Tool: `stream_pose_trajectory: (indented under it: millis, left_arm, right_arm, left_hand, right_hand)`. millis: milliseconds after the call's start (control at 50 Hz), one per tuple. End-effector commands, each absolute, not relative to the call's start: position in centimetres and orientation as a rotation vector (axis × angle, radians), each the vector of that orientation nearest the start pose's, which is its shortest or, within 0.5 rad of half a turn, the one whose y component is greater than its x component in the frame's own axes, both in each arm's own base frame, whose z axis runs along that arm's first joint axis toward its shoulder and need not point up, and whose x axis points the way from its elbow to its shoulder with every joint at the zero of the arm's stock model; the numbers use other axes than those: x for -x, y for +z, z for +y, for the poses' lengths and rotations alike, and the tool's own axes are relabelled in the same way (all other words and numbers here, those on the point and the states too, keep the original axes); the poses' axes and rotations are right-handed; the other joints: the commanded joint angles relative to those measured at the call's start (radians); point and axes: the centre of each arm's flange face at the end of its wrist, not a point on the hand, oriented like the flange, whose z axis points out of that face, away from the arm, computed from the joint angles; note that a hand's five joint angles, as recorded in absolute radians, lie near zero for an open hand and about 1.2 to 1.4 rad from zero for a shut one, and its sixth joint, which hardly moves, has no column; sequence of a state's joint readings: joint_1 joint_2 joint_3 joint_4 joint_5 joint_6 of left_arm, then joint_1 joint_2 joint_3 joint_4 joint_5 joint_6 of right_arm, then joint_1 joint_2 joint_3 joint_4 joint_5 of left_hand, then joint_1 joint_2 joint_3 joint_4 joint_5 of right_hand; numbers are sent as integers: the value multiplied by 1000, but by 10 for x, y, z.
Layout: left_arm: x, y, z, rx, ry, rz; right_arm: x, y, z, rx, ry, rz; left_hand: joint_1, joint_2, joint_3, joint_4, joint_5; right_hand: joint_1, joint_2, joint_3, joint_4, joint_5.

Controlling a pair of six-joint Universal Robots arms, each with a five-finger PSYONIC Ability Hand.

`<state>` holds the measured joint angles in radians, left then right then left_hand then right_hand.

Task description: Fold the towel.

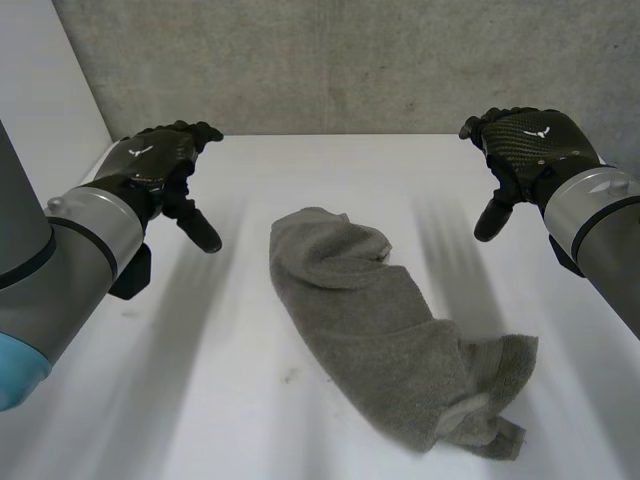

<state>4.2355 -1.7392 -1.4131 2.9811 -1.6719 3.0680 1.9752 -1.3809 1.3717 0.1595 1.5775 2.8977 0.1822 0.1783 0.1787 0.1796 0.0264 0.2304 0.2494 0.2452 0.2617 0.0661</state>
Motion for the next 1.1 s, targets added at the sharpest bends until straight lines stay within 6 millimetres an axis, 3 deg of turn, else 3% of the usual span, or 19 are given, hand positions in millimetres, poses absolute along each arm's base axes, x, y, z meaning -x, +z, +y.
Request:
stream_pose_trajectory:
  millis: [20,200,260,300,360,400,460,640,780,820,840,860,880,920,1000,1040,1060,1080,1100]
  left_arm:
    - [264,283,-241,-431,-2182,2603]
    - [293,264,-257,-622,-2275,2634]
    - [310,250,-267,-803,-2293,2645]
    - [326,230,-275,-1036,-2262,2634]
    - [332,221,-278,-1148,-2238,2613]
    - [341,200,-285,-1323,-2192,2548]
    - [348,181,-294,-1418,-2150,2481]
    - [363,130,-319,-1537,-2065,2391]
    - [365,115,-324,-1572,-2026,2350]
    - [364,114,-326,-1567,-2027,2333]
    - [364,114,-326,-1567,-2027,2333]
    - [364,116,-327,-1552,-2029,2328]
    - [363,116,-328,-1536,-2029,2324]
    - [363,117,-329,-1521,-2032,2313]
    - [364,129,-338,-1467,-2069,2236]
    - [364,140,-344,-1441,-2100,2183]
    - [364,140,-344,-1441,-2100,2183]
    - [364,155,-349,-1393,-2142,2132]
    - [363,178,-356,-1295,-2202,2082]
  right_arm:
    - [-251,293,-260,723,-1975,2212]
    - [-243,279,-253,722,-1857,2320]
    - [-241,265,-245,744,-1778,2372]
    - [-240,257,-241,754,-1739,2397]
    - [-238,240,-233,753,-1666,2439]
    - [-237,232,-229,737,-1633,2452]
    - [-237,215,-227,673,-1576,2456]
    - [-238,176,-217,638,-1465,2476]
    - [-242,139,-207,680,-1353,2530]
    - [-245,134,-205,698,-1349,2528]
    - [-247,131,-206,707,-1361,2519]
    - [-249,132,-212,708,-1402,2499]
    - [-249,132,-212,708,-1402,2499]
    - [-254,138,-224,723,-1513,2432]
    - [-264,162,-244,791,-1686,2323]
    - [-276,200,-265,889,-1909,2181]
    - [-276,200,-265,889,-1910,2180]
    - [-281,224,-276,920,-2038,2089]
    - [-281,224,-276,920,-2040,2088]
  left_hand:
    - [19,23,23,22,1]
    - [64,67,67,66,45]
    - [111,114,114,113,92]
    - [113,117,117,116,95]
    - [113,117,117,116,95]
    - [113,117,117,116,95]
    - [113,117,117,116,95]
    - [242,246,246,245,223]
    - [325,329,328,327,306]
    - [745,749,749,748,727]
    - [748,752,751,750,729]
    - [948,952,952,951,930]
    - [1101,1105,1105,1104,1083]
    - [1213,1217,1217,1216,1194]
    - [1214,1218,1218,1217,1195]
    - [1214,1218,1218,1217,1195]
    - [1214,1218,1218,1217,1195]
    - [1214,1218,1218,1217,1195]
    - [1214,1218,1218,1217,1195]
  right_hand:
    - [-56,-75,-71,-87,-66]
    - [-56,-75,-71,-87,-66]
    - [-56,-75,-71,-87,-66]
    - [-56,-75,-71,-87,-66]
    - [-56,-75,-71,-87,-66]
    - [-56,-75,-71,-87,-66]
    - [-56,-75,-71,-87,-66]
    - [-56,-75,-71,-87,-66]
    - [-13,-32,-28,-45,-24]
    - [119,100,104,88,109]
    - [340,321,325,308,329]
    - [670,651,656,639,660]
    - [674,655,659,642,663]
    - [1164,1145,1149,1133,1154]
    - [1166,1147,1151,1135,1156]
    - [1166,1147,1151,1135,1156]
    - [1166,1147,1151,1135,1156]
    - [1166,1147,1151,1135,1156]
    - [1166,1147,1151,1135,1156]
